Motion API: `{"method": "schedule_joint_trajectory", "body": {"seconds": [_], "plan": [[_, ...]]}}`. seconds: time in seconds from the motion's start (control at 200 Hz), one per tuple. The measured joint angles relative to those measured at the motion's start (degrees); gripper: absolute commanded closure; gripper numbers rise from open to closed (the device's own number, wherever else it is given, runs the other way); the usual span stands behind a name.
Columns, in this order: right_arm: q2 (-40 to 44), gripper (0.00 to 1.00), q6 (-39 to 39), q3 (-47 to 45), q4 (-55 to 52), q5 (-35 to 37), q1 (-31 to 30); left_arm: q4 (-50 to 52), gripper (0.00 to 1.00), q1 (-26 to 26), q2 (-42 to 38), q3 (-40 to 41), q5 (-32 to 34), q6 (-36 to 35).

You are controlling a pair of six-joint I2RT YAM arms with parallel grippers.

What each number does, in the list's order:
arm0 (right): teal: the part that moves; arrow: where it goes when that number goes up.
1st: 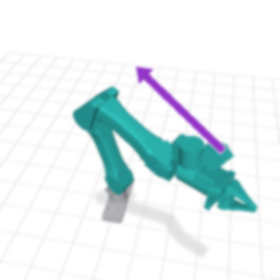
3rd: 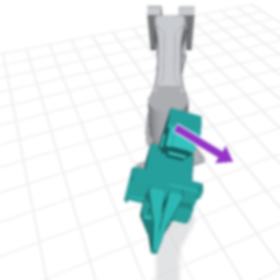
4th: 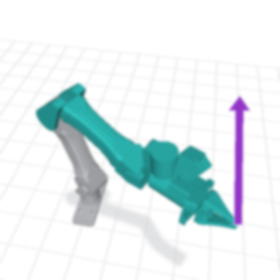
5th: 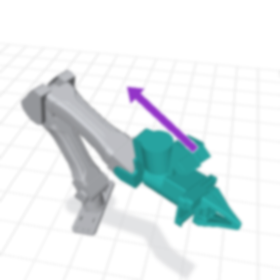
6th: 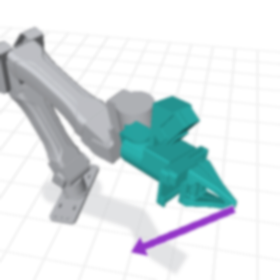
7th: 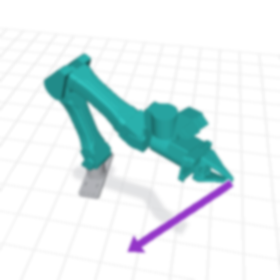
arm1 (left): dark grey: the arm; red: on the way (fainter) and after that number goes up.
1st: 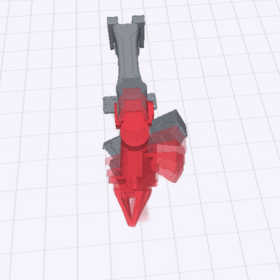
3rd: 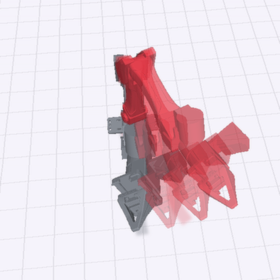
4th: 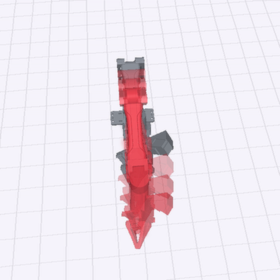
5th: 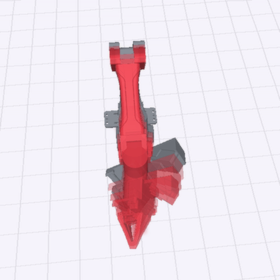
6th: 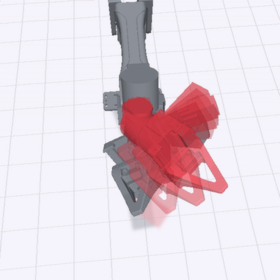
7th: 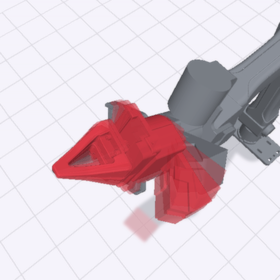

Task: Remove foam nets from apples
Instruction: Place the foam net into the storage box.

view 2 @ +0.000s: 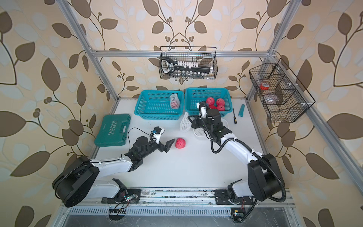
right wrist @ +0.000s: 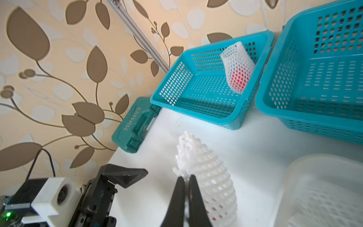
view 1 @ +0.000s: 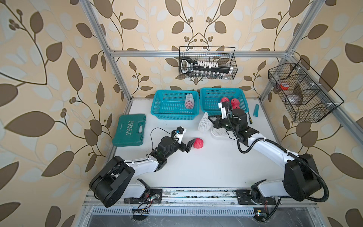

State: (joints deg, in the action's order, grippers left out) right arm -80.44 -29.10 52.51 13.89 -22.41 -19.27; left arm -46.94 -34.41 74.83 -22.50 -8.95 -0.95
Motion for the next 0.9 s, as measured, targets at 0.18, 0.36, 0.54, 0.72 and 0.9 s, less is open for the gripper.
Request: {"method": "schedule_joint_trajectory", "body": {"seconds": [0.18,0.36,0.54,0.72,0.9], "plan": [[-0.4,1.0,-6.8,0.0,3.7,-1.8,8.2,6.3,0.06,0.0,0.0,-6.5,-2.4,-1.3],[-1.5,1.0,-12.0,-2.4,7.8,-1.8,12.8,12.3,0.12,0.0,4.2,-16.1,-6.0,-3.8],[-5.7,1.0,-14.3,-5.6,9.7,-0.9,15.8,15.5,0.15,-0.5,11.1,-22.9,-10.3,-5.3],[-9.0,1.0,-15.0,-9.7,10.6,1.5,17.8,18.7,0.15,-2.4,15.4,-25.6,-12.3,-6.7],[-9.7,1.0,-13.4,-10.5,8.2,5.9,17.9,20.3,0.15,-3.0,15.6,-25.9,-12.3,-7.0]]}}
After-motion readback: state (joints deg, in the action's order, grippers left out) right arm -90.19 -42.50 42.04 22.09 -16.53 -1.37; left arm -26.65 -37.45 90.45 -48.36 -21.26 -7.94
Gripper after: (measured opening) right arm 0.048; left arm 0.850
